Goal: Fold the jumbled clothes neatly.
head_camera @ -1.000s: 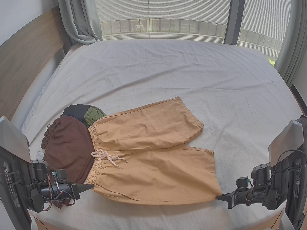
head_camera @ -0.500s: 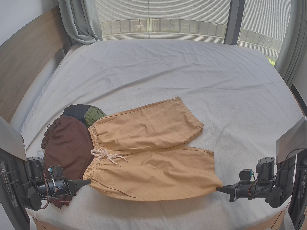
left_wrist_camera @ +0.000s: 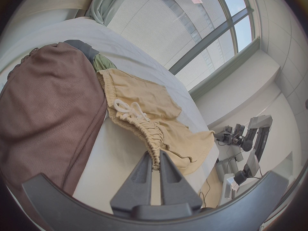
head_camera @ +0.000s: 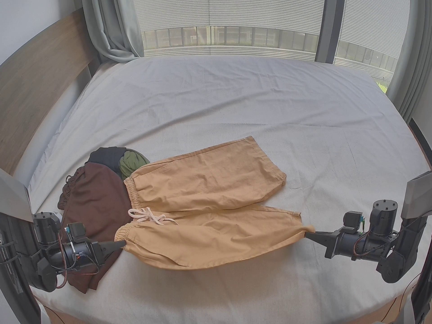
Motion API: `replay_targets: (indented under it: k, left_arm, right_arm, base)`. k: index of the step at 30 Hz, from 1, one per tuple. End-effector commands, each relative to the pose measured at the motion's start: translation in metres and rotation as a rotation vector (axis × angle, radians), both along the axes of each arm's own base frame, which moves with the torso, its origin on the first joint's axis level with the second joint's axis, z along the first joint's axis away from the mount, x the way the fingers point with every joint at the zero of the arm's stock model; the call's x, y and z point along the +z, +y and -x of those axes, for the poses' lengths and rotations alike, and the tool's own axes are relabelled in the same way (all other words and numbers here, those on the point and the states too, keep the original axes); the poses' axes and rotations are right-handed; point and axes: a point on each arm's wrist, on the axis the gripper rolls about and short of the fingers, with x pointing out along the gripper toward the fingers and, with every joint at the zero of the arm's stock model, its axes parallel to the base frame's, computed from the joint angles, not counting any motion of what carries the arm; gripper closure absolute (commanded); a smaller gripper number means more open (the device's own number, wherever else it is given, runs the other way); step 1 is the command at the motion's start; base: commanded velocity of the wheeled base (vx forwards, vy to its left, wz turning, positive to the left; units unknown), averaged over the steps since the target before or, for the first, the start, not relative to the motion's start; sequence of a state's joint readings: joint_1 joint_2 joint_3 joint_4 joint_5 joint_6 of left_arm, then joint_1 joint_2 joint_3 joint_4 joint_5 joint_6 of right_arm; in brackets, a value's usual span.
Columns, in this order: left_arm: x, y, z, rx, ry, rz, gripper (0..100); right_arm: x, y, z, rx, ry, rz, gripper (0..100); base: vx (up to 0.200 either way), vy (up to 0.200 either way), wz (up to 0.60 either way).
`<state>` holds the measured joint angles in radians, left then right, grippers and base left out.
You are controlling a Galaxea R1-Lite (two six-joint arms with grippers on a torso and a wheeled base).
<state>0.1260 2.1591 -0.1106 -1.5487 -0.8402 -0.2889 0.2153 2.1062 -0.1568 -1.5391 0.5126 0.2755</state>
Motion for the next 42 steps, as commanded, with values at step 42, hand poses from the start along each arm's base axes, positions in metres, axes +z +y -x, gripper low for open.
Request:
replay_targets:
  k: [42]
  left_arm:
    - [0.023, -0.013, -0.030, 0.107, 0.017, 0.148, 100]
  right_arm:
    - [0.052, 0.013, -0.075, -0.053, -0.264, -0.167, 100]
  base:
    - [0.000, 0.000, 0.00]
